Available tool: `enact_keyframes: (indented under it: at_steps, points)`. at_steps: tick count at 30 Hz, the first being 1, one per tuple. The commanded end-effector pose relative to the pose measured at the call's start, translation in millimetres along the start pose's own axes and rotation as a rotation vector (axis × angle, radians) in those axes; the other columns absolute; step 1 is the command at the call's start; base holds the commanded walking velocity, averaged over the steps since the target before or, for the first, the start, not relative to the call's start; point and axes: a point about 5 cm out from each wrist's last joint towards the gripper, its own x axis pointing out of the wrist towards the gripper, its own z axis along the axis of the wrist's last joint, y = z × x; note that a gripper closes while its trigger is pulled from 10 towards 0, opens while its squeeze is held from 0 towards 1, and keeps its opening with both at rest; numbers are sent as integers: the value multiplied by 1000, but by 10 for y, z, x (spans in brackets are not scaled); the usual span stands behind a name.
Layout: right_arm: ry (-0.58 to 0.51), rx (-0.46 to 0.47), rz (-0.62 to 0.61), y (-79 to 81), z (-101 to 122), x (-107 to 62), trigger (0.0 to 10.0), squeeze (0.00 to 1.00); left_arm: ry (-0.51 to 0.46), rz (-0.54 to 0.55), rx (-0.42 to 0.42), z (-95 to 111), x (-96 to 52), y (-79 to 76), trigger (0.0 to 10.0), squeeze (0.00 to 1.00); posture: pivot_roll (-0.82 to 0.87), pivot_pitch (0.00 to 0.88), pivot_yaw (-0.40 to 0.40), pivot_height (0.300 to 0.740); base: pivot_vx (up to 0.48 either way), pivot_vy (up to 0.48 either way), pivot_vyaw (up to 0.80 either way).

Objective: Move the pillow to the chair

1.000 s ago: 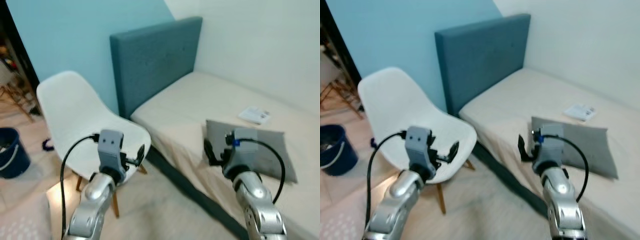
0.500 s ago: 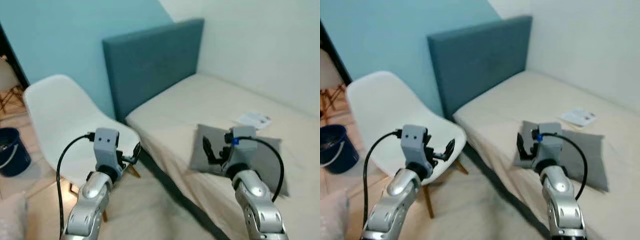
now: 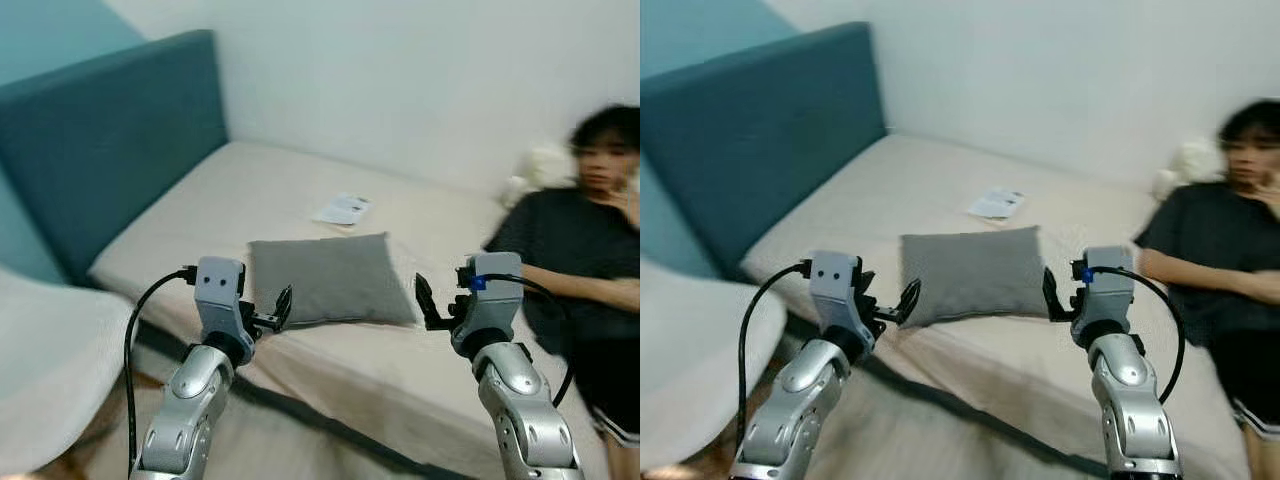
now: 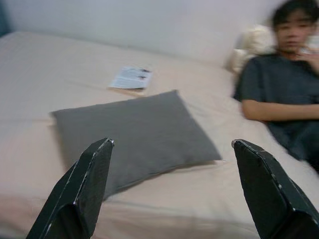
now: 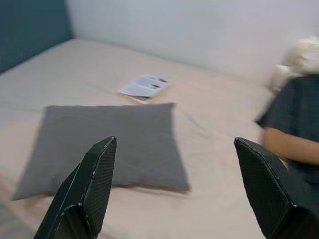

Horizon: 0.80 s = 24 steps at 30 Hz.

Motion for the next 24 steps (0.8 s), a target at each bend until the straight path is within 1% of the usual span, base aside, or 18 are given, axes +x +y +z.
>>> enact_keyframes:
  at_steps: [1,21,23,24]
  points:
    - [0,13,13,41,-3,4,10000,0,4,18,-15,-23,-12,44,10000,0,-44,0,-16,740,480,0,0]
    - [-4,24,23,59,-6,-1,10000,0,0,19,-28,-28,-16,61,10000,0,-42,0,-14,740,480,0,0]
    - [-4,26,23,60,-7,-2,10000,0,0,7,-30,-29,-15,53,10000,0,-42,0,-14,740,480,0,0]
    - [15,29,26,66,-26,2,10000,0,1,-36,-37,-28,-12,25,10000,0,-43,0,-14,740,349,0,-719]
